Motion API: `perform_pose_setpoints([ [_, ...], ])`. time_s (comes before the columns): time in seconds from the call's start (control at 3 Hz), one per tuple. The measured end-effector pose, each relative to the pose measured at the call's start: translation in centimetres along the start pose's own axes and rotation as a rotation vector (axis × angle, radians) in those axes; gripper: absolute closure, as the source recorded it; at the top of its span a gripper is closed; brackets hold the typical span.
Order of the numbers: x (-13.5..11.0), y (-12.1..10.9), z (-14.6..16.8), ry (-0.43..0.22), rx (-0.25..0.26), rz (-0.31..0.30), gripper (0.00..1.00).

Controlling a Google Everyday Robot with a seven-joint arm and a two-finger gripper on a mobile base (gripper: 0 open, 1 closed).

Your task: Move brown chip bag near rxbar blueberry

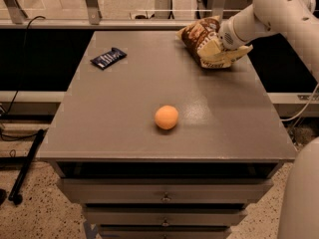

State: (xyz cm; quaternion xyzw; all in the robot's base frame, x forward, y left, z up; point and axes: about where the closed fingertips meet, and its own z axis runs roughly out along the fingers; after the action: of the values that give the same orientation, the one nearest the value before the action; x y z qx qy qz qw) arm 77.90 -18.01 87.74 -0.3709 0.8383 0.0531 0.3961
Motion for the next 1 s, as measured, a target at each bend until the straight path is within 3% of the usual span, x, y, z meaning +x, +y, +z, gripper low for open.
perform_pose_setpoints([
  [0.33,-2.07,0.6,-2.09,-0.062,0.006,-0.067,0.88],
  [0.67,-2.04,0.78,-1.79,-0.06,0.002,-0.072,1.0],
  [1.0,-2.04,0.78,-1.77,-0.06,0.002,-0.072,1.0],
])
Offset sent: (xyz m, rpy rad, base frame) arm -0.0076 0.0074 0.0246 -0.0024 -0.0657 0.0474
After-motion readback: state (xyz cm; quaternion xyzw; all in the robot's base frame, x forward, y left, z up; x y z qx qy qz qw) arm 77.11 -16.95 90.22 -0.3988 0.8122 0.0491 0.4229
